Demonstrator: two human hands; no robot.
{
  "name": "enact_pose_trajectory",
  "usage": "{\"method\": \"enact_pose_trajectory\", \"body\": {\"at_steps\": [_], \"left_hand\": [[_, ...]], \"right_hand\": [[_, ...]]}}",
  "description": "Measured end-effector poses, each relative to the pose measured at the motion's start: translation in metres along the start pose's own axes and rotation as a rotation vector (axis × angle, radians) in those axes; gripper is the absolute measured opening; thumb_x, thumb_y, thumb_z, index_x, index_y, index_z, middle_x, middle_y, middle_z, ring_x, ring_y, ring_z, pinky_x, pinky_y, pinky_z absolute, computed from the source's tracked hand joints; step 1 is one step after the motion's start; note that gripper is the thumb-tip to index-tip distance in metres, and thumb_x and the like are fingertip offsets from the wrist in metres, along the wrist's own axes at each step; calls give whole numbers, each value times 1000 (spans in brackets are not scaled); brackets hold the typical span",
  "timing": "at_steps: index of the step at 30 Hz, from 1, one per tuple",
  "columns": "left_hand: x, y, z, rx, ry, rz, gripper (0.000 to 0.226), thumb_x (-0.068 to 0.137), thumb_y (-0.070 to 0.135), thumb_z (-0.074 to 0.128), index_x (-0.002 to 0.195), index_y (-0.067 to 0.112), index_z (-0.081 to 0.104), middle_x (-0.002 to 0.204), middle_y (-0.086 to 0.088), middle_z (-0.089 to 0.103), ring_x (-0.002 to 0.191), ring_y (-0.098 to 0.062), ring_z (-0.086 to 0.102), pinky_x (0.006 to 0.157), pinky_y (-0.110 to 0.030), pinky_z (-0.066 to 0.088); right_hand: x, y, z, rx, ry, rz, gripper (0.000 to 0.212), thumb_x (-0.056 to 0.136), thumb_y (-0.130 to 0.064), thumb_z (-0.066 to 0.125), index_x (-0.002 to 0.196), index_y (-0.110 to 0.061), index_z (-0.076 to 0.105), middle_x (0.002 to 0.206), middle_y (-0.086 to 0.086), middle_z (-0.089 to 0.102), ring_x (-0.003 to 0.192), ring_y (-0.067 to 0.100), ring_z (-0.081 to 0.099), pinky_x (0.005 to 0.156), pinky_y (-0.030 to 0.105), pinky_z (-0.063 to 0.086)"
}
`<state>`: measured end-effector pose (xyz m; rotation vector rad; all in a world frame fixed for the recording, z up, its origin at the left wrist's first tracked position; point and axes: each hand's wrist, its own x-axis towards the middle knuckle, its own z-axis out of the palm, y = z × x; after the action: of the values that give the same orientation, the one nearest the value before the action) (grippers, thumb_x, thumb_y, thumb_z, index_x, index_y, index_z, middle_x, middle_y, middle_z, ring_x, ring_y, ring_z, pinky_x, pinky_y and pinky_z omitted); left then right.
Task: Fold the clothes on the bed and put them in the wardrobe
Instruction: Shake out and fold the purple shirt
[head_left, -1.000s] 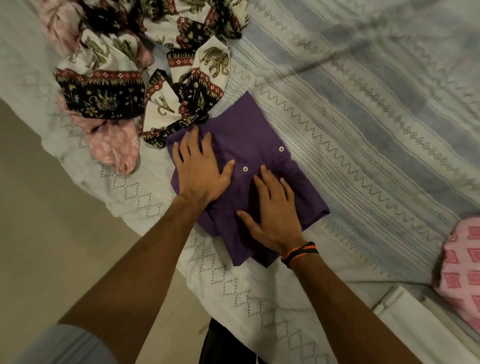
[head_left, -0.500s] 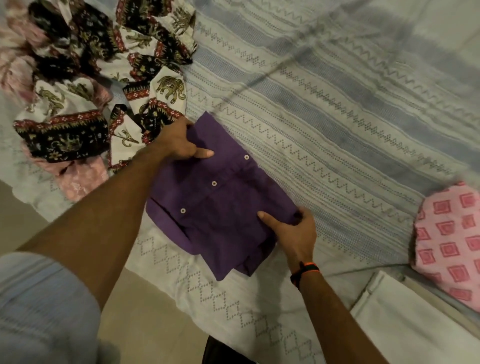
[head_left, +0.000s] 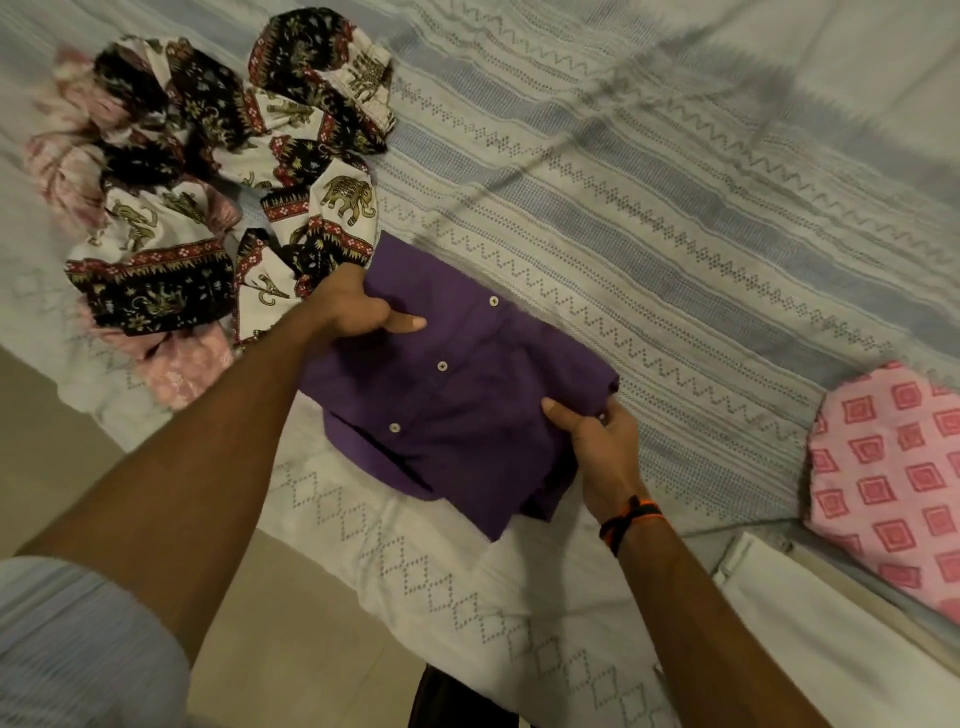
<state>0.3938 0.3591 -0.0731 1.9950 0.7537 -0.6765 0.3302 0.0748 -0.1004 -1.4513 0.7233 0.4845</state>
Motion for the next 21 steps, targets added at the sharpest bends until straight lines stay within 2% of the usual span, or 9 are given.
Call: {"method": "enact_pose_trajectory", "body": {"at_steps": [5, 7, 10, 12, 17, 19, 20, 21], "left_hand": [[-30, 7, 13, -276, 64, 2, 52, 67, 18, 89, 114, 9, 71, 107, 2, 73, 99, -14, 68, 93, -31, 52], [-38, 11, 21, -345, 77, -7, 54, 66, 16, 90, 114, 7, 70, 108, 0, 73, 100, -17, 68, 94, -34, 53], [-50, 21, 32, -469, 99, 6, 47, 67, 6, 86, 111, 5, 71, 101, -1, 74, 97, -18, 70, 84, -30, 57], [-57, 34, 36, -568, 152, 66, 39, 71, -2, 81, 109, 4, 71, 96, 0, 74, 92, -15, 71, 73, -23, 57], [-81, 46, 38, -704, 338, 353, 31, 77, -16, 68, 91, 12, 69, 87, 4, 72, 75, -4, 69, 67, -20, 55], [-92, 30, 40, -727, 249, 490, 35, 81, -20, 56, 87, 11, 73, 79, 5, 74, 73, -3, 69, 71, -19, 55], [-96, 16, 43, -644, 170, 580, 34, 79, -15, 57, 83, 13, 76, 78, 8, 75, 77, -4, 70, 79, -21, 55], [-98, -1, 47, -467, 108, 620, 32, 75, -12, 62, 80, 17, 77, 81, 12, 75, 82, -3, 70, 88, -21, 53]], "right_hand": [[4, -46, -26, -37, -1, -68, 27, 76, 2, 76, 100, -11, 71, 93, -2, 74, 81, 9, 71, 70, 23, 57], [7, -67, -36, -94, -29, -75, 25, 76, 2, 76, 97, -12, 71, 93, -1, 74, 82, 12, 71, 68, 24, 58], [12, -98, -49, -187, -58, -136, 24, 77, 3, 74, 92, -15, 71, 92, 2, 74, 86, 18, 71, 67, 25, 59], [11, -118, -58, -231, -58, -246, 24, 80, 2, 73, 95, -17, 70, 97, 2, 73, 87, 14, 70, 72, 27, 59], [-2, -140, -89, -201, -66, -597, 28, 83, 1, 73, 97, -23, 69, 98, -5, 72, 93, 9, 71, 77, 24, 58], [-1, -130, -108, -311, -103, -706, 29, 82, 4, 73, 99, -20, 72, 101, -4, 73, 103, 15, 69, 89, 31, 56], [4, -119, -119, -397, -174, -745, 31, 81, 7, 71, 100, -17, 73, 106, -3, 74, 111, 17, 67, 97, 31, 52], [9, -105, -129, -515, -253, -740, 37, 79, 13, 67, 101, -15, 74, 112, -3, 73, 120, 17, 62, 104, 26, 45]]}}
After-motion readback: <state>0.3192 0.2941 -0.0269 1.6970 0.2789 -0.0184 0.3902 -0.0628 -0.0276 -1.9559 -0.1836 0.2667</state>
